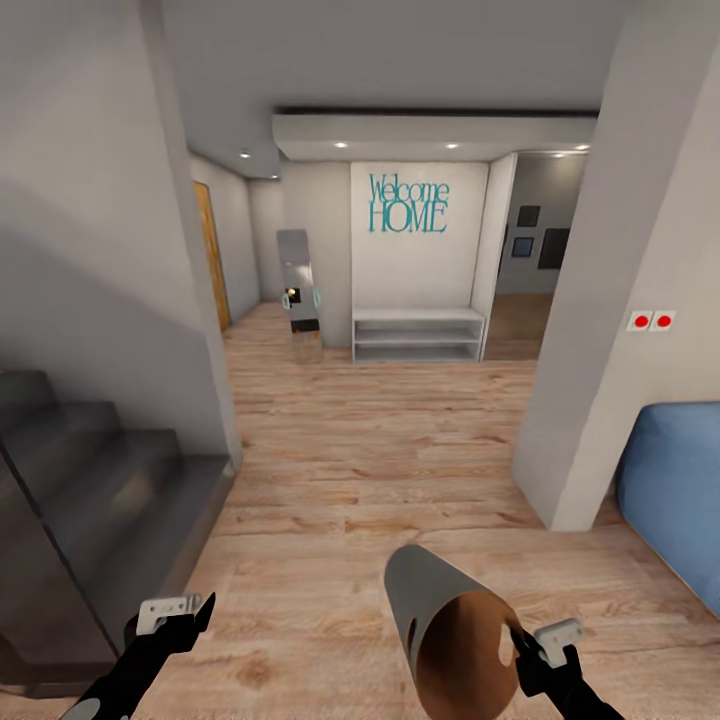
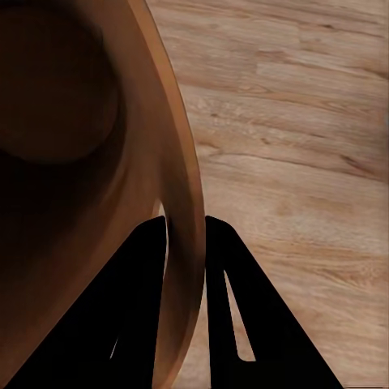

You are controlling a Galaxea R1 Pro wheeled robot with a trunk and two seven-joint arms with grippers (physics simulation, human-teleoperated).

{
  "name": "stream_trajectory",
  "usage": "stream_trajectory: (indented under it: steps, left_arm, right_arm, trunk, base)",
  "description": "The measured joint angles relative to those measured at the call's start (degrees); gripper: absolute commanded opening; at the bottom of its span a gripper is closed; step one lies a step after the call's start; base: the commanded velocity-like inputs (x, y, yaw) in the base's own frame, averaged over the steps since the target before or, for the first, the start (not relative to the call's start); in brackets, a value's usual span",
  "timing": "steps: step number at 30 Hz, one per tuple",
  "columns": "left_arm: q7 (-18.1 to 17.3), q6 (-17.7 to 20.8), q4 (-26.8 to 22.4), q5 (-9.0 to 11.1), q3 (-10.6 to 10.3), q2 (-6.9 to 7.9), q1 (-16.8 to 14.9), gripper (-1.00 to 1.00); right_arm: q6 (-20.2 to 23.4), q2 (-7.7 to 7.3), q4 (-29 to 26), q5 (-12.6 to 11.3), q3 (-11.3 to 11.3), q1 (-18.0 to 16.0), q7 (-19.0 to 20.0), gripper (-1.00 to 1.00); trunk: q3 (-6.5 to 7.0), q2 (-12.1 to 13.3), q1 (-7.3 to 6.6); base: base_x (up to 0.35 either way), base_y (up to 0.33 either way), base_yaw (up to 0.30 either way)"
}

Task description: Put the three can of soda from the living room inside the tash can in the kitchen.

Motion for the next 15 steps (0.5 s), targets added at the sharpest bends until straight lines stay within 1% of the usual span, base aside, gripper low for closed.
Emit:
stream_trajectory:
  steps: [4,7,15]
  left_arm:
    - [0.00,0.00,0.00,0.00,0.00,0.00,-0.01,1.00]
    - [0.00,-0.01,0.00,0.00,0.00,0.00,0.00,1.00]
    - [0.00,-0.01,0.02,0.00,0.00,0.00,-0.01,1.00]
  right_arm:
    - [-0.02,0.00,-0.03,-0.14,-1.60,0.01,0.07,-1.00]
    - [-0.08,0.00,-0.01,-0.03,-2.75,0.02,0.54,-1.00]
    - [-0.16,0.00,-0.01,-0.07,-3.26,0.01,0.77,-1.00]
  trunk:
    - [-0.35,0.00,0.00]
    - [-0.62,0.00,0.00]
    - [-1.23,0.00,0.00]
  base:
    - [0.000,0.000,-0.013]
    - [0.000,0.000,-0.066]
    - [0.000,0.000,-0.146]
